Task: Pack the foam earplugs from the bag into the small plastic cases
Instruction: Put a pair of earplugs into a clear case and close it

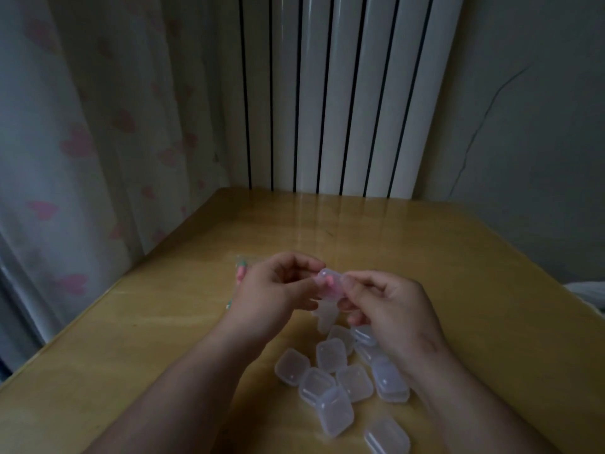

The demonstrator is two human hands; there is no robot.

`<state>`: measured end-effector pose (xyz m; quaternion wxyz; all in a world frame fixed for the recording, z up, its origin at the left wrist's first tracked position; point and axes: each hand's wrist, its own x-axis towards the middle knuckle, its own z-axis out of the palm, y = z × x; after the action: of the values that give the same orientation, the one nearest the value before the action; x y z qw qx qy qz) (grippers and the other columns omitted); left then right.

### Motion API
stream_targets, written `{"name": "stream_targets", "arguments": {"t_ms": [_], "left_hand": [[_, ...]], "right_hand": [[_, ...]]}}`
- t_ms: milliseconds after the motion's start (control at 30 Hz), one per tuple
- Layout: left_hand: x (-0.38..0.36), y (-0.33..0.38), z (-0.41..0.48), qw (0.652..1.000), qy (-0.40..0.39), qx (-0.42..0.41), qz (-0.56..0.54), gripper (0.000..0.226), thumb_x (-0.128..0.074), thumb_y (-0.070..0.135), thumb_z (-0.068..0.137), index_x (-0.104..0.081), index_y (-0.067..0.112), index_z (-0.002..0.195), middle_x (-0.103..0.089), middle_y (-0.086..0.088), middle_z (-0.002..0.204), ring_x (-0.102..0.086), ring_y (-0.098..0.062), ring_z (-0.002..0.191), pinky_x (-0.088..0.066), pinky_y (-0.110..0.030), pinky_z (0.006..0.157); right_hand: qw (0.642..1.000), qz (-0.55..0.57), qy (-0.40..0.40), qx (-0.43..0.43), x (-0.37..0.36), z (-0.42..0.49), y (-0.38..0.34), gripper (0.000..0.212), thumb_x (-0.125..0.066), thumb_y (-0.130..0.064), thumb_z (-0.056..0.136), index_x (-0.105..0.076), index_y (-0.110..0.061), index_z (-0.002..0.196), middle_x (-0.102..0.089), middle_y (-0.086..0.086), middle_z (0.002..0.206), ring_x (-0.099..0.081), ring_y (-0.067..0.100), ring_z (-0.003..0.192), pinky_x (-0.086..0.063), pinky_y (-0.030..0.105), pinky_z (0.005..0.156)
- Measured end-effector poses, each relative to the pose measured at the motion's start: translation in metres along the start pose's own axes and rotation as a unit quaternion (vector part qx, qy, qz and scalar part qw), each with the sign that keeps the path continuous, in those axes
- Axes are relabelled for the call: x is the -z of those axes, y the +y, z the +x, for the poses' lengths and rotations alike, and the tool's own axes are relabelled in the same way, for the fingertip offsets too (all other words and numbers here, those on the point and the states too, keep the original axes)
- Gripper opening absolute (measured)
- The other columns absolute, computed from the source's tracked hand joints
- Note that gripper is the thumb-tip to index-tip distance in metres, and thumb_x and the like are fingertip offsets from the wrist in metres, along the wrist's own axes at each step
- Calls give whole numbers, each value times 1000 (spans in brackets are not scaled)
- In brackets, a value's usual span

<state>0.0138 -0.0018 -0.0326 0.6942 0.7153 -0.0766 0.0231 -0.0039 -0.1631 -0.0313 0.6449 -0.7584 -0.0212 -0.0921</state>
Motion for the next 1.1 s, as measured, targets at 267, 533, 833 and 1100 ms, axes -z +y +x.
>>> {"name": "stream_targets", "arguments": {"t_ms": [267, 533, 833, 1100], "left_hand": [[14, 2, 2, 947, 15, 76, 312, 15, -81, 13, 66, -76, 27, 64, -71, 7, 64, -68, -13, 81, -49, -50, 101], [12, -1, 0, 886, -35, 87, 454, 9, -82, 35, 72, -78, 28, 72, -74, 10, 78, -64, -5, 86, -49, -22, 80], [32, -19, 22, 891, 227, -66, 386, 20, -55, 15, 92, -69, 23, 103, -68, -1, 98, -58, -20, 89, -41, -31, 70], [49, -43, 42, 846, 268, 53, 459, 43, -54, 37, 91, -57, 20, 131, -59, -12, 129, -48, -34, 120, -38, -40, 99]], "right_hand": [[993, -104, 50, 37, 10, 6, 9, 9, -67, -21, 88, -70, -29, 92, -71, -7, 81, -67, 5, 75, -50, 21, 64], [984, -163, 41, 65, 7, 11, 18, 20, -68, -18, 88, -65, -37, 82, -70, -8, 79, -67, 7, 78, -55, 25, 73], [971, -229, 5, 72, 8, 22, 23, 18, -62, -13, 90, -69, -29, 91, -66, -18, 85, -61, -5, 81, -42, 4, 65], [938, -335, -90, 23, 4, 52, 11, 22, -51, -14, 96, -71, -20, 103, -68, -6, 105, -60, 10, 101, -46, 22, 84]]}}
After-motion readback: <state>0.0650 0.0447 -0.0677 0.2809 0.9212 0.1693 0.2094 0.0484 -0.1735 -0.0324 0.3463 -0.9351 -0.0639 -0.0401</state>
